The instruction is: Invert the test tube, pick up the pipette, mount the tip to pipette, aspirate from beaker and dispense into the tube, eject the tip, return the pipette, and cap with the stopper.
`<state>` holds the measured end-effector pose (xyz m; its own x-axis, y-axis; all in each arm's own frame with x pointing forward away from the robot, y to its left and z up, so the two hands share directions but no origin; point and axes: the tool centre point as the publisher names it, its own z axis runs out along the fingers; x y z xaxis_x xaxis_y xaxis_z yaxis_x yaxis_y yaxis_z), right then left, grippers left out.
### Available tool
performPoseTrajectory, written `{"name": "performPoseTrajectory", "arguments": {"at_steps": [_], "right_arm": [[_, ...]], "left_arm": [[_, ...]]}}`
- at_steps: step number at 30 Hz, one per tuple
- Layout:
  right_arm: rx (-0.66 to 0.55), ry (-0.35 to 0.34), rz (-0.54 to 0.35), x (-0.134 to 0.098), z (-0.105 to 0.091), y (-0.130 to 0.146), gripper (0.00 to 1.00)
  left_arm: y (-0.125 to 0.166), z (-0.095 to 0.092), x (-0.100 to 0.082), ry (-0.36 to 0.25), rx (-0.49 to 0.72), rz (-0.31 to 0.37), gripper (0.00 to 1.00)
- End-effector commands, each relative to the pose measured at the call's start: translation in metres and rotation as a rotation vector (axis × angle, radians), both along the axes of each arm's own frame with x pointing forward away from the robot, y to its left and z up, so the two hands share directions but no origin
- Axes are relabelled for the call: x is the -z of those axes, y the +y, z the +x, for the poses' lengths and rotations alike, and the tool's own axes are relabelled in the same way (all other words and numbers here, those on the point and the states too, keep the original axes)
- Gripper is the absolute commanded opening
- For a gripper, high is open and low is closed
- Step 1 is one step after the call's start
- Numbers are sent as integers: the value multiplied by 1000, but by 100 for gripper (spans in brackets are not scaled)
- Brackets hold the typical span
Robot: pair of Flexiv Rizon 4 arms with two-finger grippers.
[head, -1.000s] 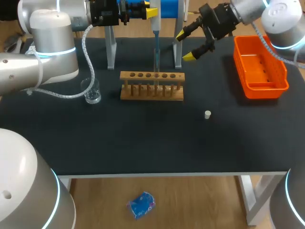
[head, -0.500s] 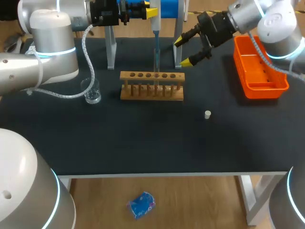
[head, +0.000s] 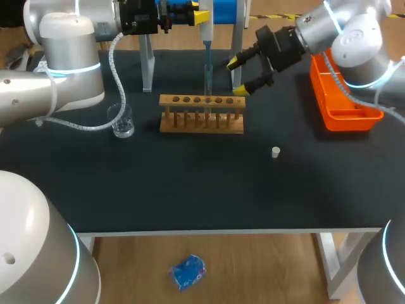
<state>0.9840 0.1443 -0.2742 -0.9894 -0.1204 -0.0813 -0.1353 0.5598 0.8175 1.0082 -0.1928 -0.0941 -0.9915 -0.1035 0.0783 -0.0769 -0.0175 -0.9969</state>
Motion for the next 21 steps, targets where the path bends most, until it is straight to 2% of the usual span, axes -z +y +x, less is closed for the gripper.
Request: {"name": "performPoseTrajectory", "arguments": {"at_steps": [1, 21], "right_arm": [[-16, -7, 7, -5, 2, 0, 100], [-16, -7, 7, -5, 2, 0, 100]], "left_arm": [[0, 1, 0, 0, 1, 1, 0], [0, 0, -3, -12, 5, -12, 0]]}}
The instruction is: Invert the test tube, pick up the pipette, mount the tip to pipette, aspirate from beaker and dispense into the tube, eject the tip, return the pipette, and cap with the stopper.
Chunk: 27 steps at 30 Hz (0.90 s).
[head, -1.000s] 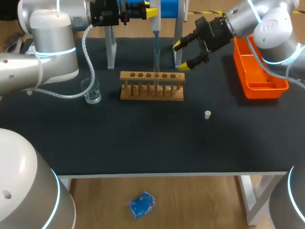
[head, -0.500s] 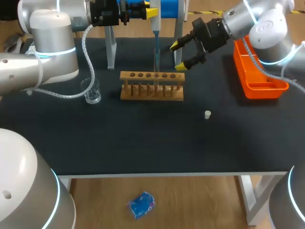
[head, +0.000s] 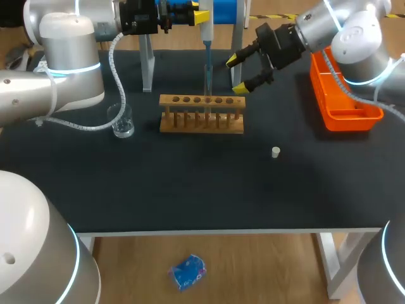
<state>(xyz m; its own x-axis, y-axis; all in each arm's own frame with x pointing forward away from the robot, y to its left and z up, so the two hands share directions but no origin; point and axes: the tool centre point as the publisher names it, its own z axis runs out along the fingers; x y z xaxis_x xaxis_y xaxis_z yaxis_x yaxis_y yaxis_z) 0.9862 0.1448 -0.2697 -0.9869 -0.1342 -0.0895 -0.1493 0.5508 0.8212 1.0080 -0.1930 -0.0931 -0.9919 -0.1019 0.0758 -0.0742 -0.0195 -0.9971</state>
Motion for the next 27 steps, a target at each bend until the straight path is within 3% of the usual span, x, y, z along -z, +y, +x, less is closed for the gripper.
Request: {"name": "performPoseTrajectory", "arguments": {"at_steps": [1, 27], "right_arm": [[-1, 0, -1, 0, 0, -1, 100], [-1, 0, -1, 0, 0, -1, 100]], "left_arm": [[0, 0, -3, -9, 4, -17, 0], [1, -6, -27, -36, 13, 24, 0]]}}
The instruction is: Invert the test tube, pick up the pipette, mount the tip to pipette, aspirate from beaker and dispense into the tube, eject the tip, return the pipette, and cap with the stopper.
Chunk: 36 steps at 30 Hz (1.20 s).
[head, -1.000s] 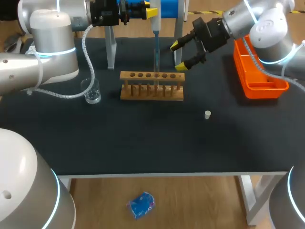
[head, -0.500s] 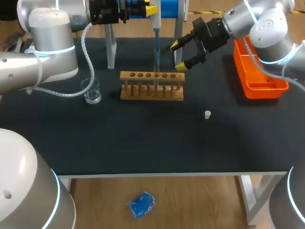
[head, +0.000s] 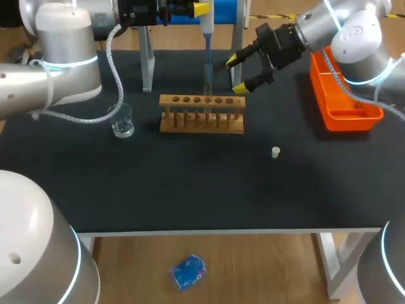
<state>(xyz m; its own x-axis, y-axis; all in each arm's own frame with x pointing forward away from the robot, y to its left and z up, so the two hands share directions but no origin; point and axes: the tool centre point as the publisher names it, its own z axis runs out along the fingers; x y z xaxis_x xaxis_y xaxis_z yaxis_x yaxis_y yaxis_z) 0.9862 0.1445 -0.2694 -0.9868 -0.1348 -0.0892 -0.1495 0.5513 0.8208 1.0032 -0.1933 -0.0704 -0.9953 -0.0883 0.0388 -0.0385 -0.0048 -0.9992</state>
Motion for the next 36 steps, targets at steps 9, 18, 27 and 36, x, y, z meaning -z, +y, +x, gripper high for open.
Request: {"name": "performPoseTrajectory", "arguments": {"at_steps": [9, 18, 27, 36], "right_arm": [[-1, 0, 0, 0, 0, 0, 100], [-1, 0, 0, 0, 0, 0, 100], [-1, 0, 0, 0, 0, 0, 100], [-1, 0, 0, 0, 0, 0, 100]], "left_arm": [[0, 0, -18, -21, -2, 15, 0], [-3, 0, -32, -43, 2, 38, 0], [-9, -6, -48, -58, 6, 55, 0], [-13, -16, -62, -78, 3, 68, 0]]}}
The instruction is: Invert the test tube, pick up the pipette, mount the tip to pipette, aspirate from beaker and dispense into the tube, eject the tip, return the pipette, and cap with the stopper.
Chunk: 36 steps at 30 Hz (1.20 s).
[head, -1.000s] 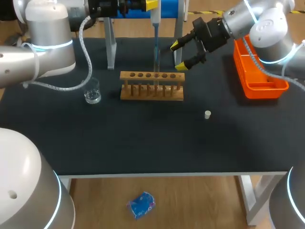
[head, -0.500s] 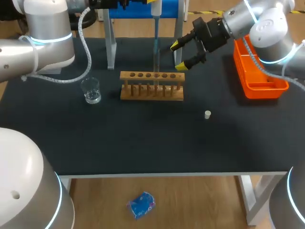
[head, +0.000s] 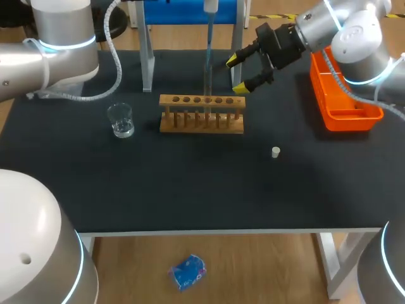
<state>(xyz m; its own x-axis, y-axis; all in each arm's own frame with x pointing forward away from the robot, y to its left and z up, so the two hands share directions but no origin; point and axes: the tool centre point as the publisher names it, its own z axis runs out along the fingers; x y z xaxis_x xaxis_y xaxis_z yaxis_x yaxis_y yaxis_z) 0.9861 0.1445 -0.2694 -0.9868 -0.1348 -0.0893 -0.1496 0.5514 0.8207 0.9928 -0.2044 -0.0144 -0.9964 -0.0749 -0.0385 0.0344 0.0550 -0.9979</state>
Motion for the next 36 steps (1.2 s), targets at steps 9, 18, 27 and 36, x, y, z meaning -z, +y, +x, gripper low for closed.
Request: {"name": "performPoseTrajectory", "arguments": {"at_steps": [9, 18, 27, 36], "right_arm": [[-1, 0, 0, 0, 0, 0, 100], [-2, 0, 2, -3, 0, -2, 100], [2, -10, 140, -41, -6, -33, 100], [14, -34, 247, -73, -28, -66, 100]], "left_arm": [[-7, -15, -21, -31, -13, 21, 0], [-15, -28, -34, -55, -11, 30, 0], [-30, -45, -44, -80, -22, 23, 0], [-58, -73, -50, -93, -9, 41, 0]]}}
